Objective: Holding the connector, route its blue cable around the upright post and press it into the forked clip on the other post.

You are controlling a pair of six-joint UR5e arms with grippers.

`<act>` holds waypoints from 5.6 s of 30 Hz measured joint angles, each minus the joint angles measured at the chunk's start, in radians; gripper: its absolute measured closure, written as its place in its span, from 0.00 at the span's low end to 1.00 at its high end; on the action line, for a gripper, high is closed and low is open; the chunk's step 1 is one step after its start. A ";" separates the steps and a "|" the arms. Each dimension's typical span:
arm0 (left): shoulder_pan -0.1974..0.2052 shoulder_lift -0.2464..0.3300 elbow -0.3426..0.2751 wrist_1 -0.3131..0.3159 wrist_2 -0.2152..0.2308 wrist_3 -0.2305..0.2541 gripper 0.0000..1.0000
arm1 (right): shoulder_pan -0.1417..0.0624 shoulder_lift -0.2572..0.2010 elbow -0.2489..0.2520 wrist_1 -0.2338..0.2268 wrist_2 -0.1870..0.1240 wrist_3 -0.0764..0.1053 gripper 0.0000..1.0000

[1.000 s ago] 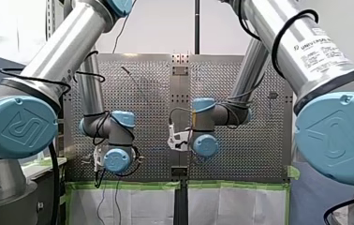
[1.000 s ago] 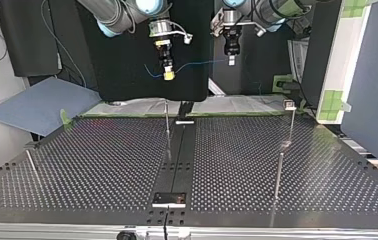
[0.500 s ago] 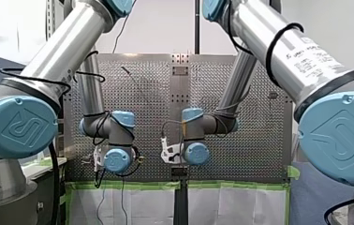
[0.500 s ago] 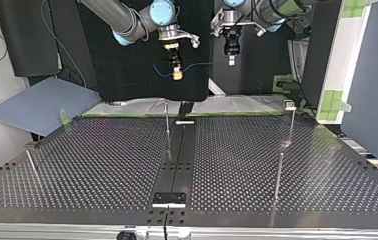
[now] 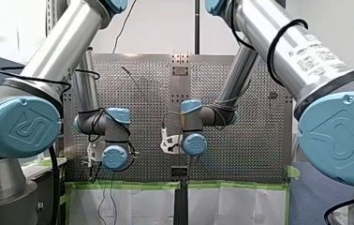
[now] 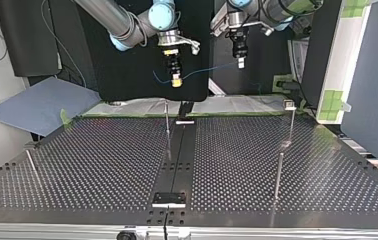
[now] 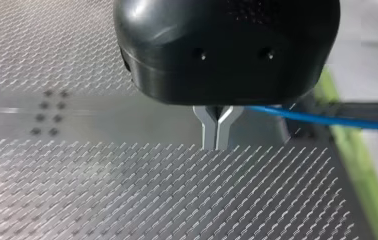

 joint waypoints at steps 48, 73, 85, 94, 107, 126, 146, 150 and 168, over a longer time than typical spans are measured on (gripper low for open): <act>0.120 0.416 0.209 -0.360 -0.071 -0.222 1.00 | -0.059 -0.251 -0.202 0.224 -0.126 0.093 1.00; 0.133 0.637 0.378 -0.539 -0.113 -0.265 1.00 | -0.082 -0.251 -0.389 0.376 -0.194 0.073 1.00; 0.171 0.650 0.468 -0.584 -0.049 -0.333 1.00 | -0.083 -0.251 -0.480 0.421 -0.220 0.069 1.00; 0.218 0.628 0.544 -0.630 -0.024 -0.382 1.00 | -0.084 -0.249 -0.510 0.426 -0.249 0.069 1.00; 0.329 0.551 0.635 -0.662 0.079 -0.440 1.00 | -0.093 -0.245 -0.554 0.433 -0.276 0.076 1.00; 0.503 0.445 0.796 -0.668 0.178 -0.532 1.00 | -0.119 -0.212 -0.568 0.441 -0.282 0.077 1.00; 0.549 0.378 0.768 -0.635 0.253 -0.507 1.00 | -0.129 -0.182 -0.569 0.450 -0.276 0.080 1.00; 0.545 0.347 0.767 -0.630 0.289 -0.495 1.00 | -0.130 -0.169 -0.569 0.455 -0.274 0.081 1.00; 0.538 0.225 0.718 -0.588 0.329 -0.451 1.00 | -0.134 -0.118 -0.565 0.483 -0.273 0.079 1.00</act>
